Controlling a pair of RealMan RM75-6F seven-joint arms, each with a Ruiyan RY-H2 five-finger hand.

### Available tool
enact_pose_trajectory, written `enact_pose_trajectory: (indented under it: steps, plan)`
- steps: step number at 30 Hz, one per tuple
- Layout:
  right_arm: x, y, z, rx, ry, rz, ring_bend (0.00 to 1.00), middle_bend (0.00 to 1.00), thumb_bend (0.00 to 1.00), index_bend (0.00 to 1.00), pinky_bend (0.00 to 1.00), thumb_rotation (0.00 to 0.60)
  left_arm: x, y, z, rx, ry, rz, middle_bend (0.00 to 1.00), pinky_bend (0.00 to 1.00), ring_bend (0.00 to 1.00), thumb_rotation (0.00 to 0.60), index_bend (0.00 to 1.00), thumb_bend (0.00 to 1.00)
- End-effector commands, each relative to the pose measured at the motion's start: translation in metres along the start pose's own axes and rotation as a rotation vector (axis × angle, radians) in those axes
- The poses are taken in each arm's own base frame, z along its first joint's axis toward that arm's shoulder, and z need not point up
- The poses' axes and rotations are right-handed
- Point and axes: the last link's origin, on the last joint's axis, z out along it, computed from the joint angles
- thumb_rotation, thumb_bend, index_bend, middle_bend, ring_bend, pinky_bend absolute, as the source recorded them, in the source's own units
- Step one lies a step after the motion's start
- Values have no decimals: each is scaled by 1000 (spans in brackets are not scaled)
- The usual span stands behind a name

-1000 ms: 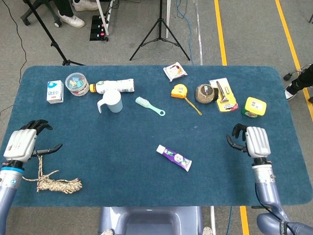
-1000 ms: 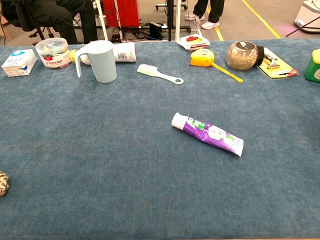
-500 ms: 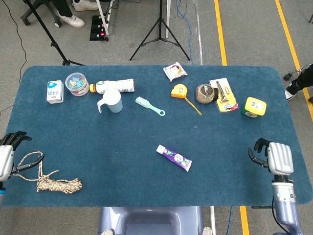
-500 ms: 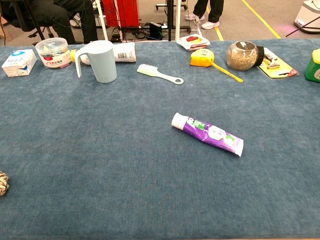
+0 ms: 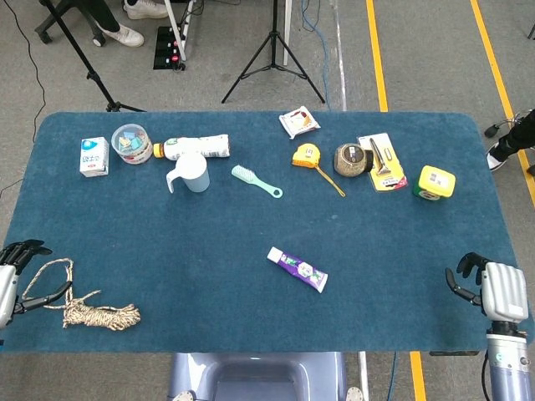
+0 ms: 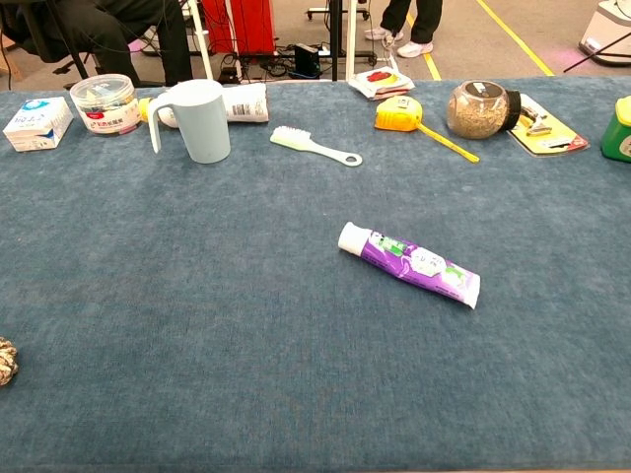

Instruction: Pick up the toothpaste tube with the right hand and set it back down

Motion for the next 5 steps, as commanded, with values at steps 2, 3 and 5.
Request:
enact_pose_trajectory:
  steps: [2,3,5]
  plan:
    - [1,2,-1,-3,3,2,717,643,431,599,697,418,2,0,1,2,6,2,256,273,189,272,315,101]
    - [1,2,-1,-4,4,6,717,643,431,598,697,418,3,0,2,2,8,2,256,273,189,272,315,101]
    - [1,3,-1,-6,8,12,717,643,431,597,697,419,3,0,3,2,9,3,256,273,189,272,315,101]
